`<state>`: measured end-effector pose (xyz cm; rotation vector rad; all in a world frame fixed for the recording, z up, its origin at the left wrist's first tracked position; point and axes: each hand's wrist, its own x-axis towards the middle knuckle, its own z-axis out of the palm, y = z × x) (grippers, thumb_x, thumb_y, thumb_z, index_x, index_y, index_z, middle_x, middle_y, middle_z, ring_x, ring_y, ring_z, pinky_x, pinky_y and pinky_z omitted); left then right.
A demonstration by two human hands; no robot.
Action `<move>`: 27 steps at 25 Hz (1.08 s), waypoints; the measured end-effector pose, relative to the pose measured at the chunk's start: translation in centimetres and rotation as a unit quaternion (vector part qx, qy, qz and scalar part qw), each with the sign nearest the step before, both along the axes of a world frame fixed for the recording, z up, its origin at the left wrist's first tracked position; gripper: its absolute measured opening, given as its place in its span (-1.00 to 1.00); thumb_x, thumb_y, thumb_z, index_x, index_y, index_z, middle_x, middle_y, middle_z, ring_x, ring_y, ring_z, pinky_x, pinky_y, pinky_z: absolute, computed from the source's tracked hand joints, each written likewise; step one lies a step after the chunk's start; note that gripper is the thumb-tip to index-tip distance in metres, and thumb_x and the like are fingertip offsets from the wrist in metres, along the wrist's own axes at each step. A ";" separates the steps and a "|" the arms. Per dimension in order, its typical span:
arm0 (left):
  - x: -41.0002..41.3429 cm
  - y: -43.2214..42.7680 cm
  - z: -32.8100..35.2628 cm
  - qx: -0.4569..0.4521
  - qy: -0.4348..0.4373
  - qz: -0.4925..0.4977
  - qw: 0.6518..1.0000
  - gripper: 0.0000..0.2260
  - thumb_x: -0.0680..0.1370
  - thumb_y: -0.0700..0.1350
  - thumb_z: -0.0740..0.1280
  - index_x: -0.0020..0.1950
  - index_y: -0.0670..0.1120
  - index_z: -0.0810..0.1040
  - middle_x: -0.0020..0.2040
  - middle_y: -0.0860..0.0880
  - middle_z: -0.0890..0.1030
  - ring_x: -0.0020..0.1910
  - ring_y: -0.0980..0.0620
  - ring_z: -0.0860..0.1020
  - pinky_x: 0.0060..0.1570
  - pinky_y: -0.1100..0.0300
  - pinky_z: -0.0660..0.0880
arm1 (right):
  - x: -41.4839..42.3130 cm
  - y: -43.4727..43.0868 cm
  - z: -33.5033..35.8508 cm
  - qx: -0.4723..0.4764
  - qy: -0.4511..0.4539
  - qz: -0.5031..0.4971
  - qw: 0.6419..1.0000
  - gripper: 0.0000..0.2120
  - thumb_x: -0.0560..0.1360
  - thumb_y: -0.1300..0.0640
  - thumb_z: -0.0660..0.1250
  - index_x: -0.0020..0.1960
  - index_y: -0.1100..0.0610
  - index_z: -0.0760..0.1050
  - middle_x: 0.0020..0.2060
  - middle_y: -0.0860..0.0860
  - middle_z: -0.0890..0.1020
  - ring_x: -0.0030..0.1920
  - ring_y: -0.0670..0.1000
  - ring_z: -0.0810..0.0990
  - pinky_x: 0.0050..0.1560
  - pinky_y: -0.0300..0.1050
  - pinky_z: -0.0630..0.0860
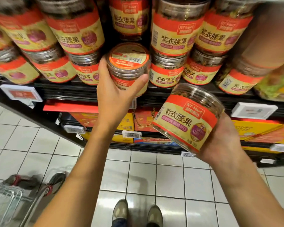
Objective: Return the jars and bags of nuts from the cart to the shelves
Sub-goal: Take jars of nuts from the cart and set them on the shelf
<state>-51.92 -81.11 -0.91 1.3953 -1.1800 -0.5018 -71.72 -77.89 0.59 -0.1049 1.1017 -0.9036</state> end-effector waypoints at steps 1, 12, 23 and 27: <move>-0.1 0.9 -0.1 -0.026 -0.003 0.022 0.999 -0.27 0.42 0.12 0.40 0.43 -0.23 0.22 0.34 -0.07 0.42 0.34 0.13 0.40 0.35 0.18 0.34 | 0.0 0.0 0.1 0.000 -0.001 -0.001 1.000 -0.47 0.55 -0.25 0.01 0.07 0.07 0.60 -0.12 0.17 0.71 -0.14 0.22 0.68 -0.12 0.14 0.59; -0.9 3.8 -4.8 -0.052 -0.450 -0.013 0.891 -0.52 0.48 -0.21 0.39 0.36 -0.30 0.39 0.41 -0.23 0.29 0.39 -0.31 0.29 0.38 -0.07 0.26 | 0.9 -1.2 1.6 -0.026 0.012 0.006 1.000 -0.40 0.56 -0.23 0.00 -0.08 0.15 0.67 -0.13 0.19 0.70 -0.17 0.23 0.69 -0.20 0.36 0.54; -1.7 6.4 3.7 0.049 0.105 -0.171 0.978 -0.43 0.43 0.37 0.18 0.32 0.07 0.38 0.20 0.14 0.55 0.17 0.22 0.51 0.15 0.33 0.42 | 6.4 -1.9 4.2 -0.156 0.084 0.046 0.983 -0.33 0.53 -0.35 -0.14 0.05 0.05 0.60 -0.01 0.12 0.69 0.00 0.15 0.66 -0.02 0.14 0.60; -1.3 4.8 4.4 0.037 0.057 -0.061 0.996 -0.22 0.28 0.27 0.39 0.35 -0.12 0.30 0.15 -0.05 0.56 0.12 -0.02 0.55 0.14 -0.04 0.49 | 7.6 -1.2 5.9 -0.269 0.059 0.111 0.955 -0.20 0.51 -0.35 -0.25 0.10 0.16 0.56 -0.05 0.12 0.69 -0.06 0.07 0.68 -0.04 -0.05 0.62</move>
